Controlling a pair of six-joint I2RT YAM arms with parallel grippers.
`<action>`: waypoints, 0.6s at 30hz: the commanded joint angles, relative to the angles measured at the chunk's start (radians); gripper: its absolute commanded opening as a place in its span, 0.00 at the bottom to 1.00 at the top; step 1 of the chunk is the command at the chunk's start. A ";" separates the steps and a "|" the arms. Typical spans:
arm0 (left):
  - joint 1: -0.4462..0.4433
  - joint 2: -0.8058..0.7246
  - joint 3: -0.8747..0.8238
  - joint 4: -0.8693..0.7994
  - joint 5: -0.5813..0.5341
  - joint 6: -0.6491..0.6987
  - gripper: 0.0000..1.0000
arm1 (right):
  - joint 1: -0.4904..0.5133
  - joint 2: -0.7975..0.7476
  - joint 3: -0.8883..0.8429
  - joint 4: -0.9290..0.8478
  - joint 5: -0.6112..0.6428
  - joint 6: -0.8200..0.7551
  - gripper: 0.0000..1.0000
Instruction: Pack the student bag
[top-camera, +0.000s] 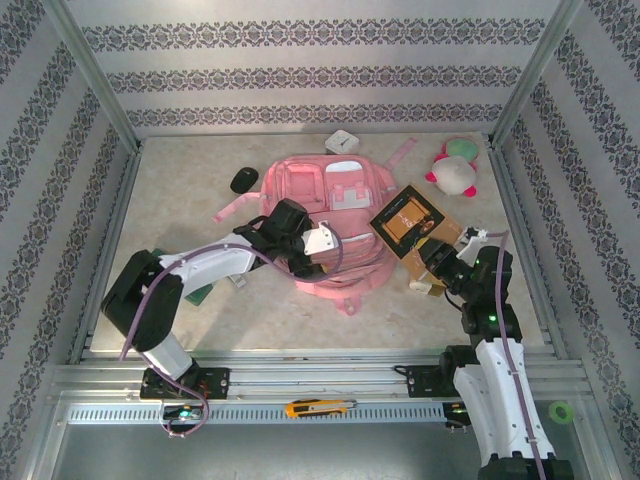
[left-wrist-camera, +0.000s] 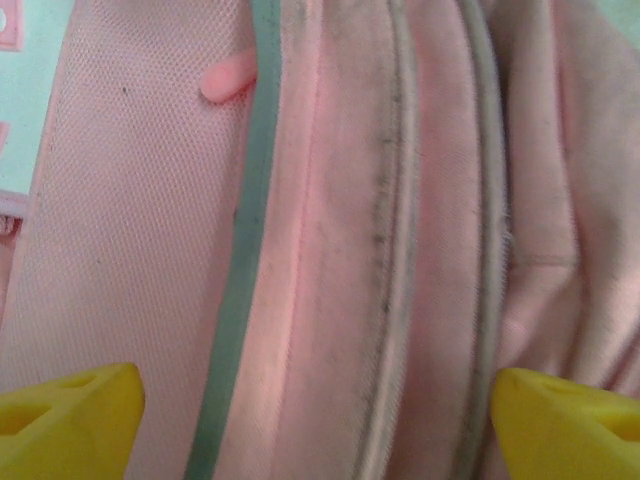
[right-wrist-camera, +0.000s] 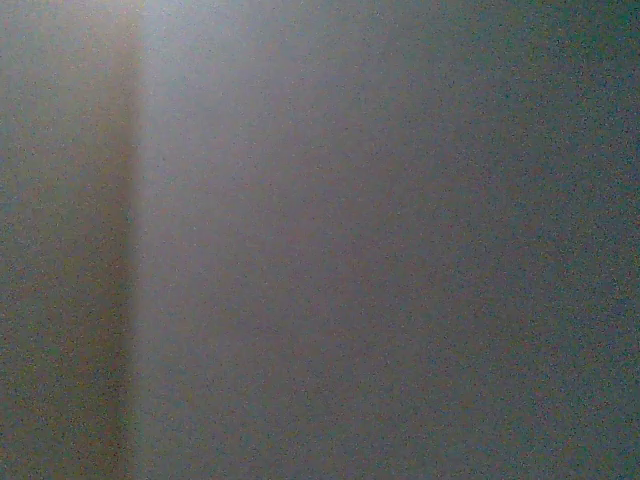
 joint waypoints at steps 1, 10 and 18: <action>-0.014 0.054 0.047 0.061 -0.022 0.035 0.90 | -0.004 0.001 0.012 0.057 -0.019 0.005 0.00; -0.016 0.185 0.096 0.107 -0.109 0.058 0.79 | -0.003 -0.003 0.009 0.042 -0.013 0.011 0.00; -0.042 0.016 -0.003 0.058 -0.178 -0.129 0.00 | -0.002 0.001 0.037 -0.042 0.011 -0.051 0.00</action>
